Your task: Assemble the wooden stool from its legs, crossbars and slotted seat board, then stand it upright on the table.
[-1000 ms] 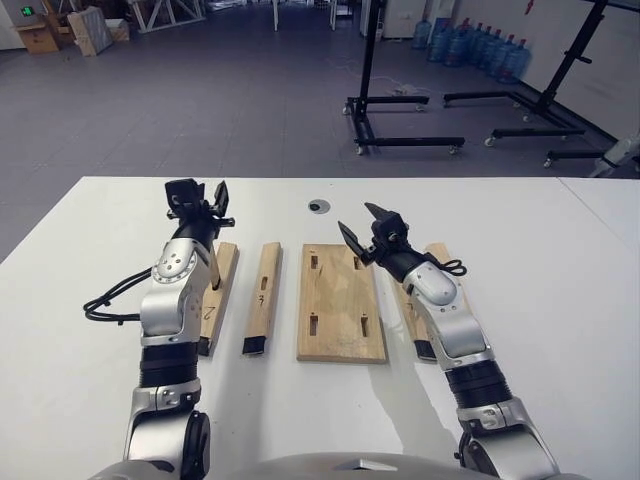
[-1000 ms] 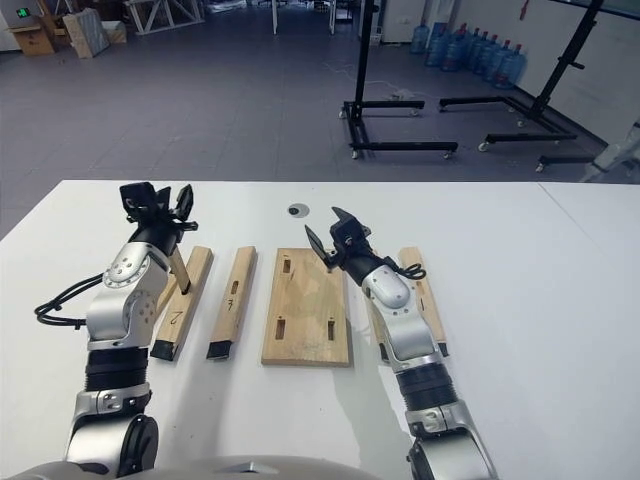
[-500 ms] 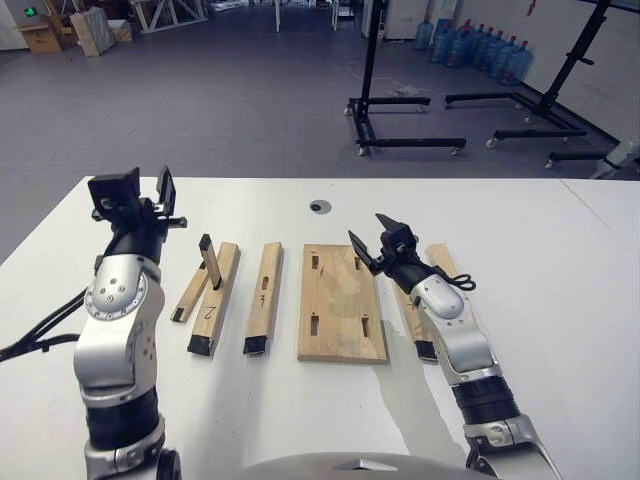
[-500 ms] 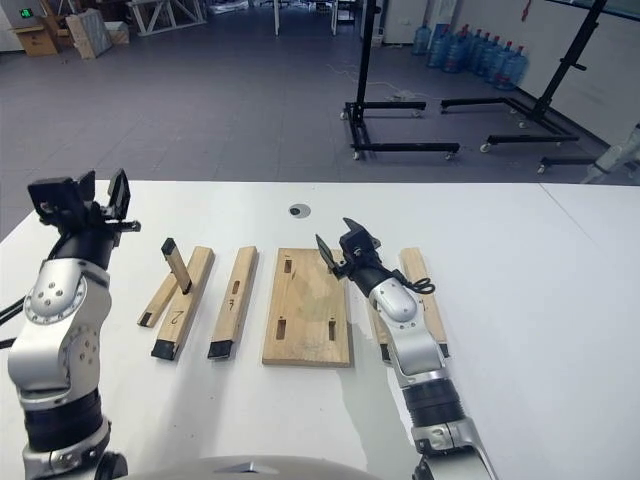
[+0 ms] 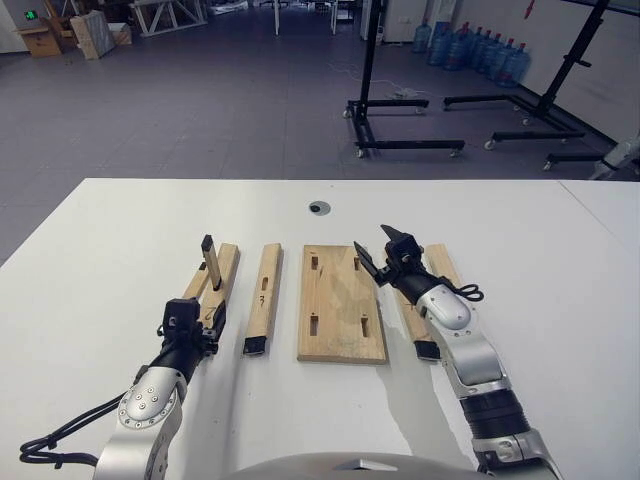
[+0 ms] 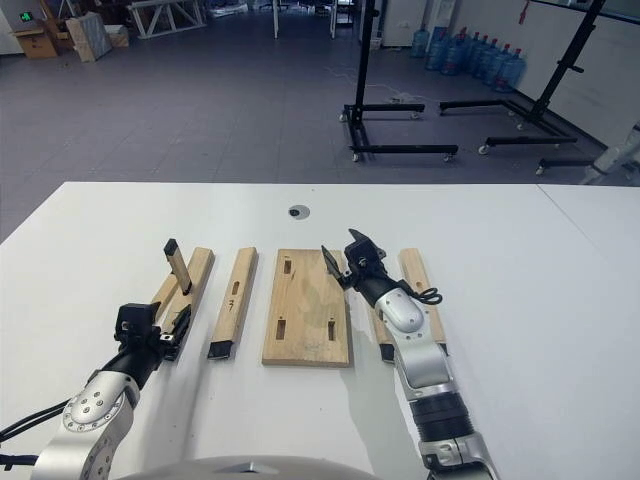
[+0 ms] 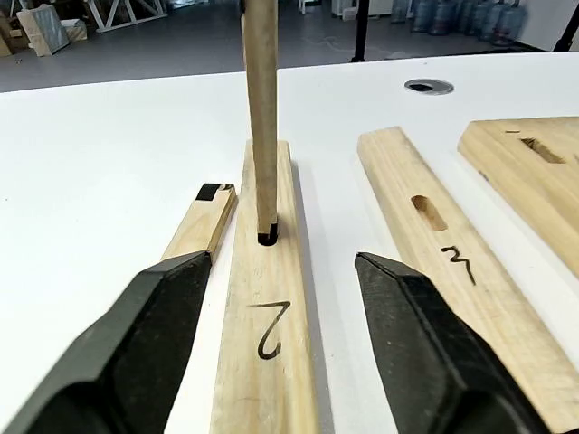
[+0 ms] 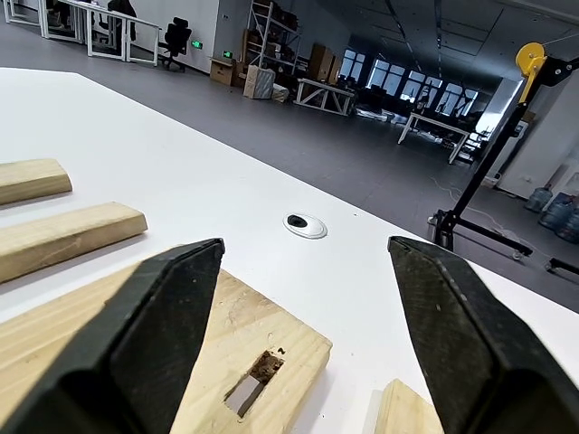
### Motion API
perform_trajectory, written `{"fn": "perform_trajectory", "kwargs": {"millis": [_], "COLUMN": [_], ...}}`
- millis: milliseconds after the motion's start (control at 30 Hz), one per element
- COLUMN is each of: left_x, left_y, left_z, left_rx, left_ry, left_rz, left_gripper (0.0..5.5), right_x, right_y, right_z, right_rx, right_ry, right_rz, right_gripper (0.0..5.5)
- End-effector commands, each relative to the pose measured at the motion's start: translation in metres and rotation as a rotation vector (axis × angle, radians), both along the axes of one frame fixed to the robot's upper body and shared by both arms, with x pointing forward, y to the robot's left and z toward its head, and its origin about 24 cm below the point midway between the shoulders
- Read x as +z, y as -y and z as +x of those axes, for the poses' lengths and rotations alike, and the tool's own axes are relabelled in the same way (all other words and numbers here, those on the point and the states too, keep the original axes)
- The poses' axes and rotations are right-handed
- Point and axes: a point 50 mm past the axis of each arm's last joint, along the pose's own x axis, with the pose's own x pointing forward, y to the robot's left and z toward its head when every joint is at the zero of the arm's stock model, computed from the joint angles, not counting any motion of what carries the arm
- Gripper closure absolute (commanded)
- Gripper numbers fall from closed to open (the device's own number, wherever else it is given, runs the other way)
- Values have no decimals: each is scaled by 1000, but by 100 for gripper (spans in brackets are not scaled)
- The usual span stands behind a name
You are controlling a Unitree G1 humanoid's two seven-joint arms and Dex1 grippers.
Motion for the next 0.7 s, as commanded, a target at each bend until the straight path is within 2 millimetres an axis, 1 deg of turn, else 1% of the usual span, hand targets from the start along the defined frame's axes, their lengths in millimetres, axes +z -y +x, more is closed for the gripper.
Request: {"fn": "perform_trajectory", "kwargs": {"millis": [33,100,167,400,533,700], "left_x": [-6,-4,-1,6,7,5], "left_y": [4,2,-6,-20,-14,-12], "left_z": [7,14,21,38,38,37], "left_rx": [-12,-8,19,4,-38,-30], "left_ry": [-64,-81,-99,-206,-236,-277], "left_rz": [-20,-5,22,63,61,63], "left_gripper": [202,199,199,199,199,199], "right_x": [3,11,19,24,26,26], "right_y": [-1,-1,0,-3,-5,-6], "right_z": [3,7,11,14,14,14], "right_rx": [2,-16,-24,-7,-3,1], "right_ry": [13,8,25,39,49,52], "right_rz": [-19,62,86,75,77,66], "right_gripper": [216,216,216,216,216,216]}}
